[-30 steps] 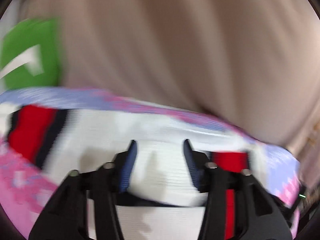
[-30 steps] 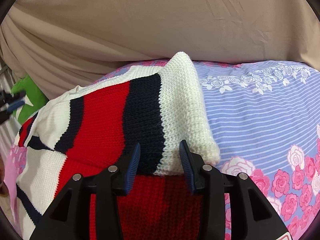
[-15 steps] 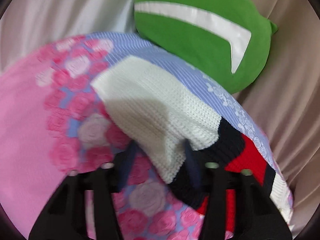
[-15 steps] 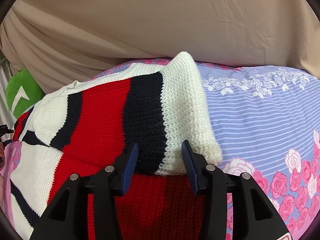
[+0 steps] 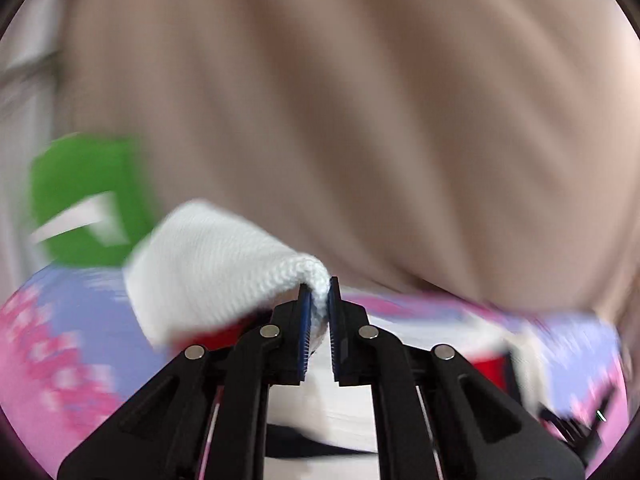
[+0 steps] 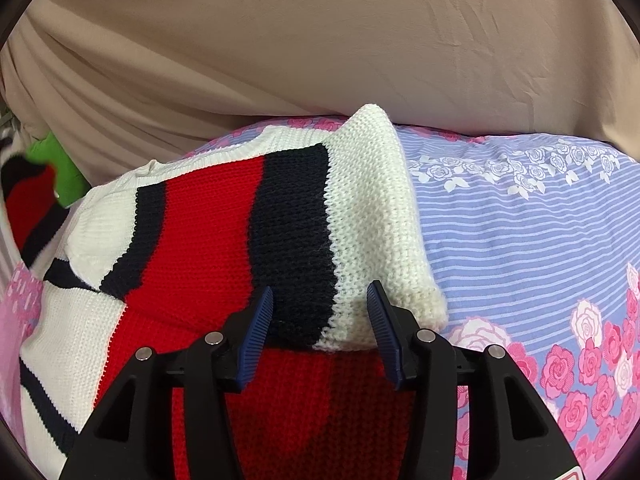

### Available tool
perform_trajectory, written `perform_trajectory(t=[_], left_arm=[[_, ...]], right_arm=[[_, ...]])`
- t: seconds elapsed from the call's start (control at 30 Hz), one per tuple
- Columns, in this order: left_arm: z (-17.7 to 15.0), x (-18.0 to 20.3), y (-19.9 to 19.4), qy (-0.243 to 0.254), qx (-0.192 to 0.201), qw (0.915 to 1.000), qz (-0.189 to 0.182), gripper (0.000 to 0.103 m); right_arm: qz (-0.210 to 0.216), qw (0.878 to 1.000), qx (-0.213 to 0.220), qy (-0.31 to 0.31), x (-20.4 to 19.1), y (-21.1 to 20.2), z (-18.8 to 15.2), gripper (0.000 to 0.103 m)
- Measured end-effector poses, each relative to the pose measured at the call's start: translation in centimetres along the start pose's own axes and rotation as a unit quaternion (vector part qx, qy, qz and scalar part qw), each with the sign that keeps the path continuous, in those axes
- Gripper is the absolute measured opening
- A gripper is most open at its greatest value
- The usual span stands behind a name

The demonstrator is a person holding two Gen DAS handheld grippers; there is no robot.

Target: Fold small clothes

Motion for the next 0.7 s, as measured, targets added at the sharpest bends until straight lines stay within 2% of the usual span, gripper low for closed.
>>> perform_trajectory(t=[0.07,0.1,0.13,0.17,0.23,0.27,0.33,0.37,0.43,0.5,0.6,0.7], left_arm=[[-3.1,7.3,3.5,0.045,-0.048,0.9971,-0.039,0.012],[-5.0,9.6,5.0,0.058,-0.069,0.9947,-0.051,0.018],[-7.0,11.5,6.5,0.068,-0.09,0.9918,-0.06,0.028],[-9.5,13.1,8.2,0.075,-0.115,0.9884,-0.065,0.033],[-12.8,13.8,9.7,0.074,-0.141,0.9854,-0.059,0.037],[-14.2,13.3,9.9,0.067,-0.158,0.9833,-0.061,0.037],[-14.8,11.1,8.8,0.037,-0.168,0.9819,-0.079,0.04],[-14.7,9.8,7.8,0.023,-0.162,0.9827,-0.087,0.046],[-13.9,6.5,5.9,-0.002,-0.131,0.9875,-0.088,0.068],[-13.2,3.7,3.8,-0.013,-0.098,0.9931,-0.063,0.076],[-12.4,-0.8,2.2,-0.052,-0.093,0.9939,-0.029,0.077],[-12.9,-5.5,3.3,-0.137,-0.124,0.9824,-0.028,0.077]], right_arm=[[0.007,1.0,0.001,0.005,0.2,-0.1,0.0,0.047],[0.011,1.0,0.002,0.009,0.4,-0.1,0.0,0.048],[0.015,1.0,0.002,0.013,0.6,-0.2,0.0,0.048],[0.021,1.0,0.003,0.018,0.8,-0.2,0.0,0.048],[0.031,0.999,0.004,0.027,1.2,-0.3,0.0,0.05],[0.038,0.999,0.005,0.032,1.4,-0.3,0.0,0.05],[0.048,0.998,0.008,0.038,1.7,-0.4,0.1,0.051],[0.051,0.998,0.011,0.041,1.8,-0.5,0.1,0.051],[0.052,0.998,0.017,0.042,1.8,-0.8,0.3,0.054],[0.062,0.997,0.012,0.043,1.9,-0.8,0.7,0.057],[0.082,0.994,0.008,0.07,1.9,-1.1,1.8,0.062],[0.099,0.991,-0.008,0.086,1.5,0.0,3.5,0.063]])
Point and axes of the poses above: each gripper's, at about its wrist camera, not at the fingertips, and y roughly the way its jaws point, x to its right, z to its top, the point moved 1 cm from there along y, roughly the way its jaws point, and after that the axes turned 8 degrees about -z, right-handed, at the moved point
